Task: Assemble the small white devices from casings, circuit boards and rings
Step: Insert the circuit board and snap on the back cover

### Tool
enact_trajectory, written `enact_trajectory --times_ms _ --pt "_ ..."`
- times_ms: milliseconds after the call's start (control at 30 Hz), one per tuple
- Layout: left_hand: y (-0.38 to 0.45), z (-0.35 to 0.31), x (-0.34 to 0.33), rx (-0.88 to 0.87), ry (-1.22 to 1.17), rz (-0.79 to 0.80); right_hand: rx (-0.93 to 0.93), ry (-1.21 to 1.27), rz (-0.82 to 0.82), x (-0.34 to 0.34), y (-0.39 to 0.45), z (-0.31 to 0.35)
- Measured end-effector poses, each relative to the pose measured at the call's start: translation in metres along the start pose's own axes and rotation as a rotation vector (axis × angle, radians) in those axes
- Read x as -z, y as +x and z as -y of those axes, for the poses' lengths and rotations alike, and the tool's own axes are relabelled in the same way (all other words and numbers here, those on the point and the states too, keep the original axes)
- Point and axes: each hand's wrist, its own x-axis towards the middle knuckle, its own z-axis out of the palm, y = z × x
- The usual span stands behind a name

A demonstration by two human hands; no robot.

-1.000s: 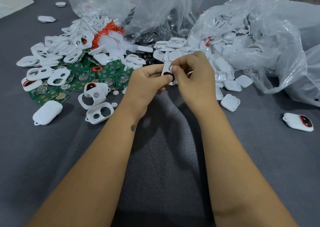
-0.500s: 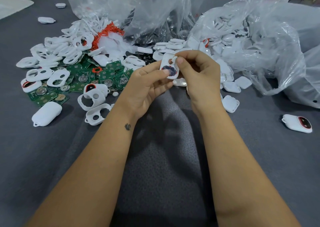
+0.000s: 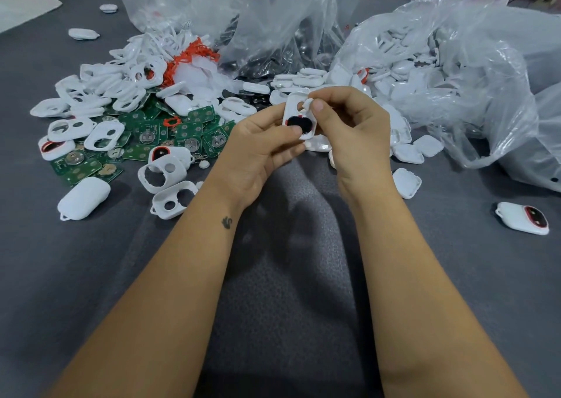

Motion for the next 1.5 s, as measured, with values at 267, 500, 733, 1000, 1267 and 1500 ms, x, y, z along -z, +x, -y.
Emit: enact_trajectory --times_ms 267,500,733,1000,1267,1500 --pt "-0.001 0.0 -0.001 -0.018 0.043 -0.043 0.013 -0.008 0.014 0.0 0.0 0.0" --pt "-0.002 -0.001 -0.002 -0.013 0.043 -0.061 -0.014 -0.006 0.01 0.0 0.0 0.0" --pt "-0.001 -0.002 -0.006 -0.039 0.054 -0.166 -0.107 0.188 -0.01 -0.001 -0.001 0.006" --pt "-0.001 -0.001 -0.007 -0.103 0.135 -0.235 -0.152 0.212 -0.026 -0.001 -0.001 0.007" --pt "-0.003 0.001 -0.009 -0.16 0.278 -0.27 0.027 -0.29 -0.024 -0.003 -0.001 -0.002" --pt "-0.003 0.002 -0.008 -0.158 0.356 -0.289 0.169 -0.476 0.008 -0.004 -0.002 -0.009"
